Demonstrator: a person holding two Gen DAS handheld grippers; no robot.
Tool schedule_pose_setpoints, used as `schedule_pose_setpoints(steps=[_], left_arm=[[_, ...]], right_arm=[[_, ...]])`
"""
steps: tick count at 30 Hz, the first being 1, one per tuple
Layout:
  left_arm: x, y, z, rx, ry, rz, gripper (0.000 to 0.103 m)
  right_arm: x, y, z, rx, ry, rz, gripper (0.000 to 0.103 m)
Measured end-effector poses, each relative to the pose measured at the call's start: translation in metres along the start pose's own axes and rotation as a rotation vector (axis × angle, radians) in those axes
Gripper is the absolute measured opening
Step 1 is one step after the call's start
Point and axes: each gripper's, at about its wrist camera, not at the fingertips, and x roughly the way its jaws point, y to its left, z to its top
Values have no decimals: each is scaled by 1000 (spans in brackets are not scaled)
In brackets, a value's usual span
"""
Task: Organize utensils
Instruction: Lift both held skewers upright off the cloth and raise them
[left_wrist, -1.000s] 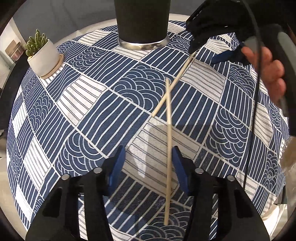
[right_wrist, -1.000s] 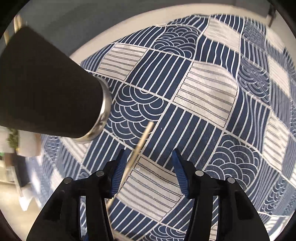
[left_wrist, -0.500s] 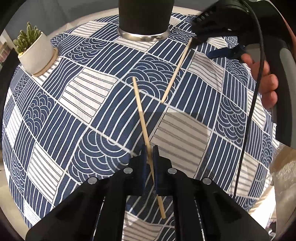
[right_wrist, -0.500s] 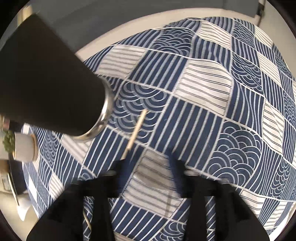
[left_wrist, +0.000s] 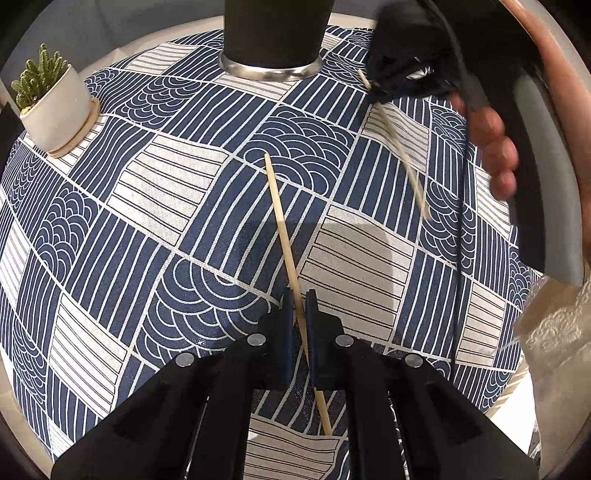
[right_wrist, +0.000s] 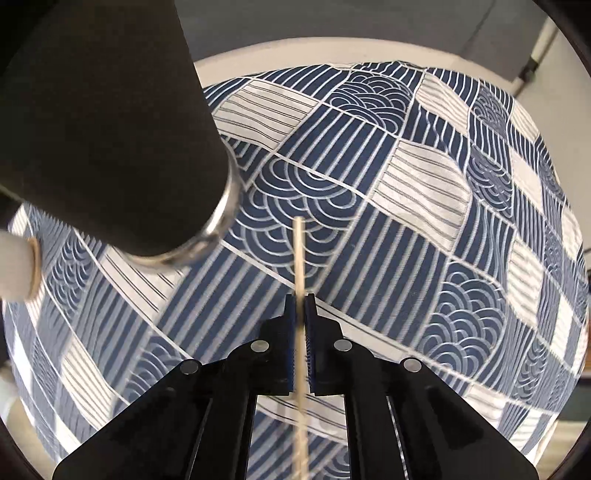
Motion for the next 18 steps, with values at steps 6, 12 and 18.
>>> schedule_pose_setpoints(steps=[6, 12, 18], left_arm=[[2, 7, 2, -43, -8, -46, 18], [-3, -4, -5, -92, -29, -95, 45], [0, -38, -6, -8, -32, 90, 42]], right_arm=[[-5, -46, -20, 75, 9, 25, 5], [-18, -89, -46, 71, -9, 80, 5], [-38, -129, -59, 58, -59, 142, 5]])
